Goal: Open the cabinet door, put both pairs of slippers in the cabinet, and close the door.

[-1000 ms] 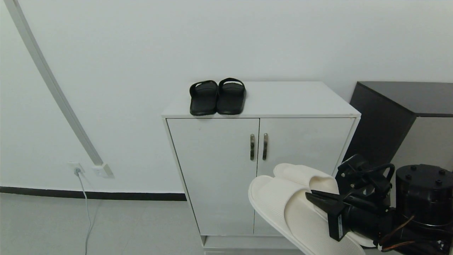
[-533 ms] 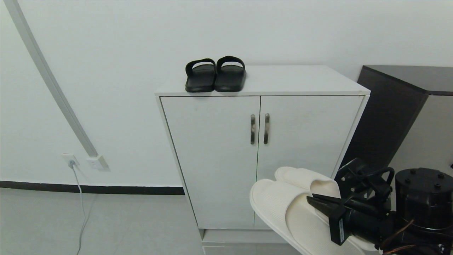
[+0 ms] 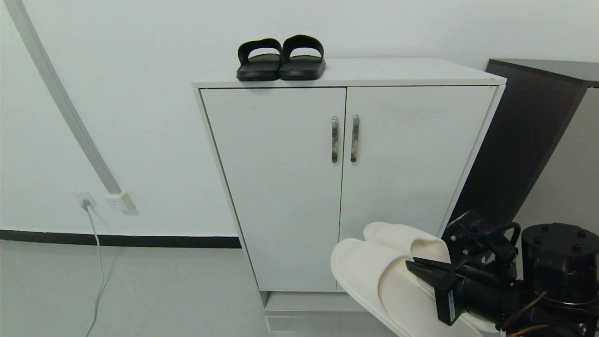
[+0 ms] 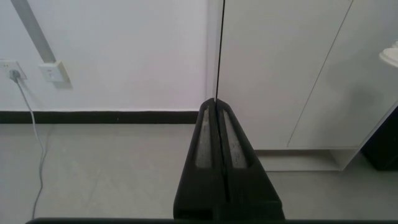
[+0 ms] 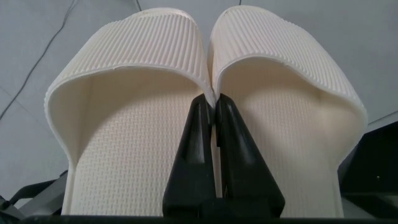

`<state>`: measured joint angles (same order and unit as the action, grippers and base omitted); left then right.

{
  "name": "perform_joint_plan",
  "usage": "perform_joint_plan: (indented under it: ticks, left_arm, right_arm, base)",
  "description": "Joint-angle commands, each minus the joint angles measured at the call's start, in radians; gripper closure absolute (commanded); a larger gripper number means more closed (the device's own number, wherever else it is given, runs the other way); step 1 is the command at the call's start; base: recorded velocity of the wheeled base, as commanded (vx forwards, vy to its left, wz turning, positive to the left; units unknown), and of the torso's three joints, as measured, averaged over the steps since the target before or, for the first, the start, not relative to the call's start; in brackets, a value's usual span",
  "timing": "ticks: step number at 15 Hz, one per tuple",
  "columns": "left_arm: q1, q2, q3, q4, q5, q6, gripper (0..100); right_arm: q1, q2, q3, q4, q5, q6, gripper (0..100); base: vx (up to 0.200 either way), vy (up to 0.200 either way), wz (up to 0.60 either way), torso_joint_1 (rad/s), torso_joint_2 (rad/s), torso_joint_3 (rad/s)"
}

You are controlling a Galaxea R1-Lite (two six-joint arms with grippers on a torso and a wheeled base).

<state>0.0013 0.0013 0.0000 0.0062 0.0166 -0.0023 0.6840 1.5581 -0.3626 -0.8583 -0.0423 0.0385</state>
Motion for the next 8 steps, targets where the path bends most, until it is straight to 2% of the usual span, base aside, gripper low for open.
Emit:
perform_joint_plan:
  ticks: [1, 3, 8]
  left_arm:
    - [-0.001, 0.000, 0.000, 0.000, 0.000, -0.001, 100]
    - [0.000, 0.000, 0.000, 0.000, 0.000, -0.001, 100]
    - [0.000, 0.000, 0.000, 0.000, 0.000, -0.002, 100]
  right_arm:
    - [0.002, 0.004, 0.001, -0.001, 0.001, 0.000, 100]
    - [0.002, 0.010, 0.005, -0.001, 0.002, 0.000, 100]
    - [0.002, 0.007, 0.005, -0.001, 0.001, -0.002, 100]
  base:
    - [0.000, 0.000, 0.00, -0.032, 0.40, 0.413]
    - [0.000, 0.000, 0.00, 0.000, 0.33, 0.322]
    - [0.000, 0.000, 0.00, 0.000, 0.00, 0.000]
